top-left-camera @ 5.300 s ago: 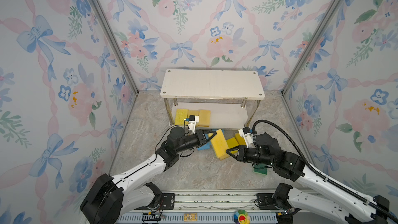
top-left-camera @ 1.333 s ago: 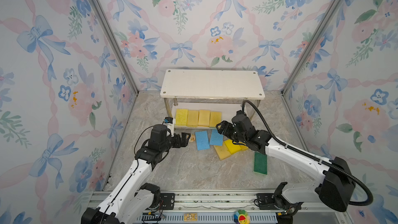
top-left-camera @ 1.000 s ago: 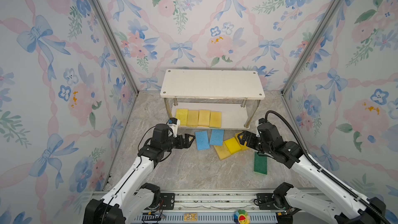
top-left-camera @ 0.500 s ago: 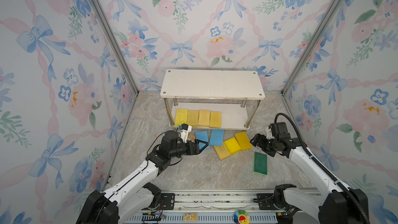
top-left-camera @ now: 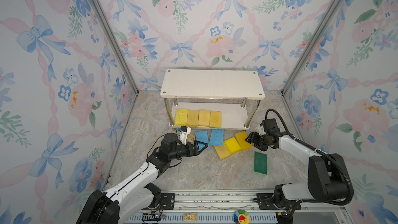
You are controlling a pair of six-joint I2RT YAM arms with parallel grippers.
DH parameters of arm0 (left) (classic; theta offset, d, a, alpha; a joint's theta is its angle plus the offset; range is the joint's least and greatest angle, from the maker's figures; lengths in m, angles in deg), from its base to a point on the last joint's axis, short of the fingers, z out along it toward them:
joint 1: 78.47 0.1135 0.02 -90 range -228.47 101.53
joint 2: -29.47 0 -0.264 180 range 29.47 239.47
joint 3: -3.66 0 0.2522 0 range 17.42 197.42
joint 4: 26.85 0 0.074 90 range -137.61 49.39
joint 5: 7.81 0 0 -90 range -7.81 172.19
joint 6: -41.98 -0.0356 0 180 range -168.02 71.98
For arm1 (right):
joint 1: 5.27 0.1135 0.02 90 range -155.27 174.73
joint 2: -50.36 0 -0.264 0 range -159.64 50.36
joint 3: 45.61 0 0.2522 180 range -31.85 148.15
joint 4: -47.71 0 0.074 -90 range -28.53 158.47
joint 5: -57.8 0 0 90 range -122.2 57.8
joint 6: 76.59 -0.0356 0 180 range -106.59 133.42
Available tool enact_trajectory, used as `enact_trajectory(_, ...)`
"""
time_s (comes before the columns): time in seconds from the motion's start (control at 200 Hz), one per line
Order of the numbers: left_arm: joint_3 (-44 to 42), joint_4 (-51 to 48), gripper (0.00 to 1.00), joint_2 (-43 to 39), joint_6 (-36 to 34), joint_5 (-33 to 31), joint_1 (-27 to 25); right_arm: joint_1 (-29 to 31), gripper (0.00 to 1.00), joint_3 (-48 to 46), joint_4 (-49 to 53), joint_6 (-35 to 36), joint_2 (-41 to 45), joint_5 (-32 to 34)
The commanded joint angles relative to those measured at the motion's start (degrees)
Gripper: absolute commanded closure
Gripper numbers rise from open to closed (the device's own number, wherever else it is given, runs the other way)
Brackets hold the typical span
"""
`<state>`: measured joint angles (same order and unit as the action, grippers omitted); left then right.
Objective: Place and organize the cleaning sponges onto the shelf
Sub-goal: 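Grasp the bright yellow sponge near the green pad with the right gripper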
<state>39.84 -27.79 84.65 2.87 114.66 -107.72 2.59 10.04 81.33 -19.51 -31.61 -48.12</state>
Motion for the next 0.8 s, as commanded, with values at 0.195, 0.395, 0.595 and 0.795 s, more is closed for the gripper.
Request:
enact_trajectory(0.195, -1.04, 1.15, 0.02, -0.69, 0.62, 0.63, 0.06, -0.57, 0.41, 0.41, -3.98, 0.11, -3.42, -0.63)
enact_trajectory(0.395, -1.39, 1.11, 0.02, -0.99, 0.86, 0.06, 0.15, -0.56, 0.56, -0.4, -4.48, 0.13, -4.15, -0.56)
enact_trajectory(0.595, -1.75, 1.13, 0.02, -1.34, 1.22, 0.06, 0.21, -0.56, 0.71, -1.11, -3.57, 0.41, -3.1, -0.51)
enact_trajectory(0.795, -1.67, 1.16, 0.02, -1.76, 1.83, 0.08, 0.13, 0.8, 0.88, -1.96, 2.01, 1.61, 3.19, 1.45)
